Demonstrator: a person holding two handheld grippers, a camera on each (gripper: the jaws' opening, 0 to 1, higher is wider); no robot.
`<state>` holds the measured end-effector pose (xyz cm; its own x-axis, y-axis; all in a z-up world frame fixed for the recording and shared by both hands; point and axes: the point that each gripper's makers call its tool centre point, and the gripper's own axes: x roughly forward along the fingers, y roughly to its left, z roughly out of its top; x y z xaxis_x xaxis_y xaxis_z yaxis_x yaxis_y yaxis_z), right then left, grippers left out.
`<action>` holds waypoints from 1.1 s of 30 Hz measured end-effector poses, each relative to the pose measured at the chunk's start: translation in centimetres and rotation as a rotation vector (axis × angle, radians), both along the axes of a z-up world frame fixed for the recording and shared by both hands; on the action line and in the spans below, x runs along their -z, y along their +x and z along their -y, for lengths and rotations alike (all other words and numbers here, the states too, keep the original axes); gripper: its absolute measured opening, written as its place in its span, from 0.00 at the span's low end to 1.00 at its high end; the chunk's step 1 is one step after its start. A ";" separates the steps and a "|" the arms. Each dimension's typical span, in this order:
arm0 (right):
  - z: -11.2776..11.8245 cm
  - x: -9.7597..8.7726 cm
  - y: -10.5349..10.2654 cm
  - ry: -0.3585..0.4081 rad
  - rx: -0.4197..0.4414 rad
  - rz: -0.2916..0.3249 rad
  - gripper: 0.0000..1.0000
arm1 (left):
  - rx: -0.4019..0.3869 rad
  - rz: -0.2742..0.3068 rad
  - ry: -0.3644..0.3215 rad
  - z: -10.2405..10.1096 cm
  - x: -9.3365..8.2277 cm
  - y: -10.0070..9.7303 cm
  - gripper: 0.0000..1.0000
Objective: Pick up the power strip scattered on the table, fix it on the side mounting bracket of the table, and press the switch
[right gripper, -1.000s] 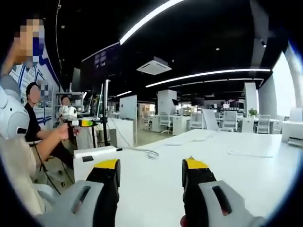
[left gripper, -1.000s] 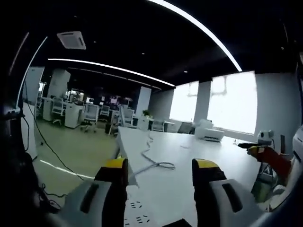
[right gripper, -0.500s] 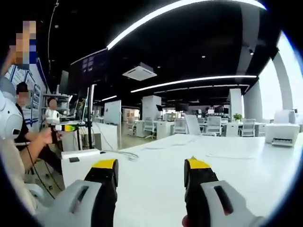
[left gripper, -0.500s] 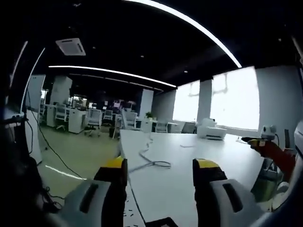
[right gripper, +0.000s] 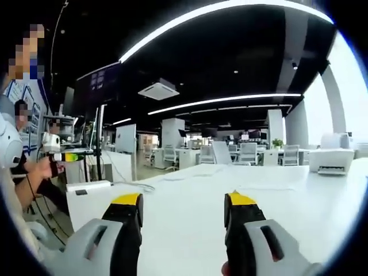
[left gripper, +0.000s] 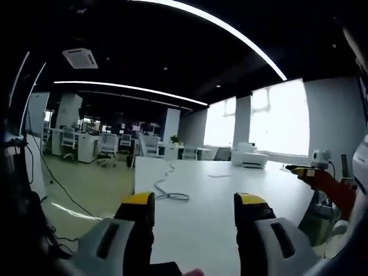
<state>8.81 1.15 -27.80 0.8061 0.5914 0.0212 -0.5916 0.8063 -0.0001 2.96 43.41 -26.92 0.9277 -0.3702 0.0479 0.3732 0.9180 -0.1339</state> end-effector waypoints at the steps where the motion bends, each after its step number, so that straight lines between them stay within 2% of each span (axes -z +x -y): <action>1: 0.2 0.2 0.0 -0.001 0.002 -0.002 0.53 | 0.000 -0.001 -0.001 0.2 0.2 0.0 0.59; 6: 1.0 0.8 -0.1 -0.001 0.018 -0.009 0.53 | 0.002 0.001 -0.027 1.2 1.1 -0.1 0.60; 13: 1.4 1.7 0.0 0.016 0.024 -0.029 0.53 | 0.009 -0.027 0.010 2.7 2.6 0.2 0.60; 17: 1.4 1.7 0.0 0.025 0.027 -0.029 0.53 | 0.021 -0.028 0.017 3.4 2.5 0.2 0.61; 27: 1.3 1.6 0.1 0.021 0.019 -0.030 0.53 | 0.002 -0.029 0.032 2.9 2.1 0.1 0.60; 30: 1.2 1.6 0.0 0.016 0.015 -0.028 0.53 | 0.014 -0.072 0.033 2.2 2.1 -0.1 0.59; 33: 1.3 1.6 -0.1 0.021 0.013 -0.028 0.53 | 0.006 -0.086 0.054 1.5 1.8 -0.3 0.59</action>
